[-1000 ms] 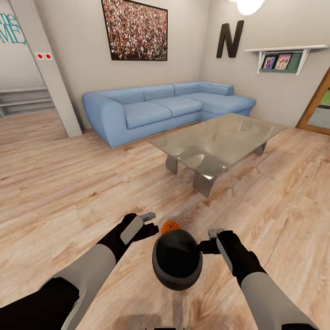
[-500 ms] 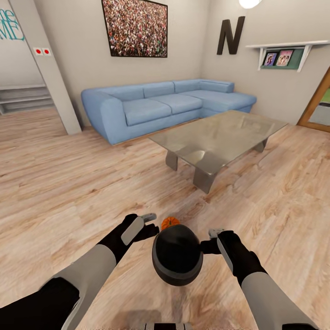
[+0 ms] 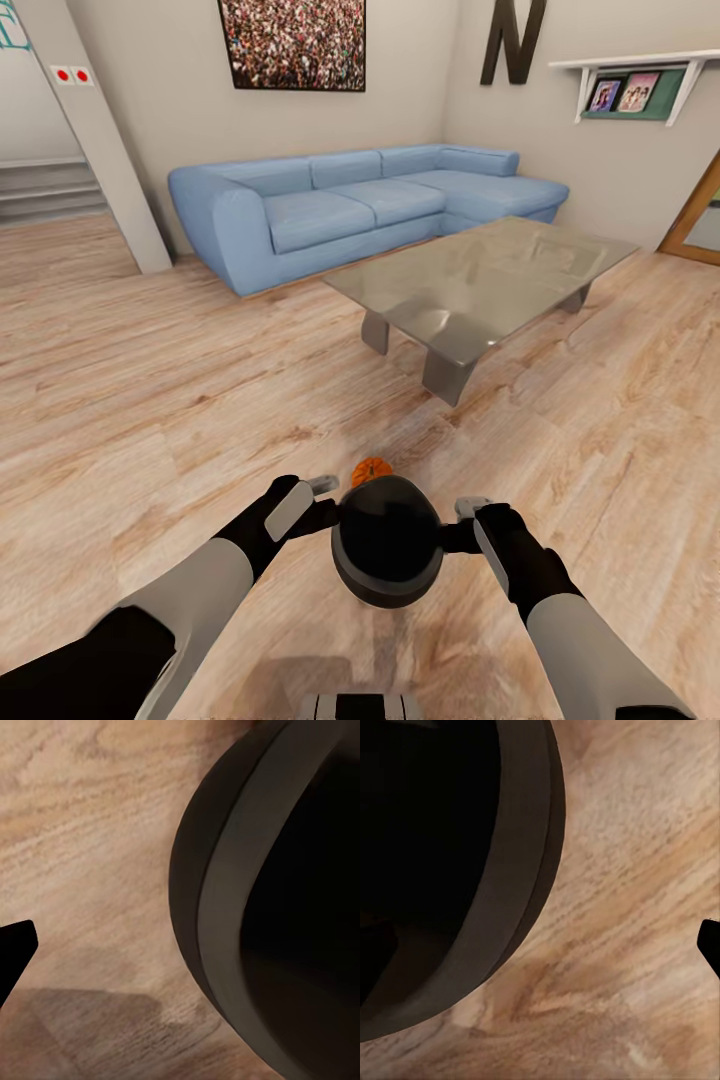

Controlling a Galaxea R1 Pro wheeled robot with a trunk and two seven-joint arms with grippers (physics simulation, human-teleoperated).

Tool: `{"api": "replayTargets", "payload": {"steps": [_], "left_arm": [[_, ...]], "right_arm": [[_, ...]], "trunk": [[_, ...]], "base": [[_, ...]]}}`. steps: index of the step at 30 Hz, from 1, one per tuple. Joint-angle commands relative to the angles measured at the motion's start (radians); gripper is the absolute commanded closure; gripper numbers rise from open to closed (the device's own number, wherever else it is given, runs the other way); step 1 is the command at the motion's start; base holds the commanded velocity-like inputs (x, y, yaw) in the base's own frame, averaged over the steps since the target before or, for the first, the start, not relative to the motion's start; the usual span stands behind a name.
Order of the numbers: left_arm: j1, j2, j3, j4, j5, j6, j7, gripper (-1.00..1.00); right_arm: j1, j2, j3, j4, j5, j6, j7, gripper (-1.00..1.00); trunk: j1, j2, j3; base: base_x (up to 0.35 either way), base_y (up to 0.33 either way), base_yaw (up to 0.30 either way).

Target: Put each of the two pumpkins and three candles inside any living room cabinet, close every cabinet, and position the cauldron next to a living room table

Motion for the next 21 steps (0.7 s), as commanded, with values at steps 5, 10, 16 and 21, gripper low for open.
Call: {"api": "replayTargets", "payload": {"steps": [5, 10, 16, 21], "left_arm": [[0.000, 0.000, 0.000, 0.000, 0.000, 0.000, 0.000, -1.00], [0.000, 0.000, 0.000, 0.000, 0.000, -0.001, -0.001, -1.00], [0.000, 0.000, 0.000, 0.002, 0.000, -0.003, -0.061, -1.00], [0.000, 0.001, 0.000, 0.004, 0.000, -0.003, -0.077, -1.00]], "right_arm": [[0.000, 0.001, 0.000, -0.001, 0.001, -0.001, 0.000, -1.00], [0.000, 0.003, 0.001, -0.002, 0.001, -0.002, 0.001, -1.00], [0.000, 0.004, 0.002, -0.003, 0.002, -0.002, 0.002, -1.00], [0.000, 0.003, 0.001, -0.003, 0.002, -0.002, 0.002, -1.00]], "trunk": [[0.002, -0.001, -0.019], [0.004, -0.002, -0.039], [0.007, -0.004, -0.062], [0.009, -0.005, -0.081]], "base": [[0.000, 0.000, 0.000], [0.000, 0.000, 0.000], [0.000, 0.000, 0.000], [0.000, 0.000, 0.000]]}}
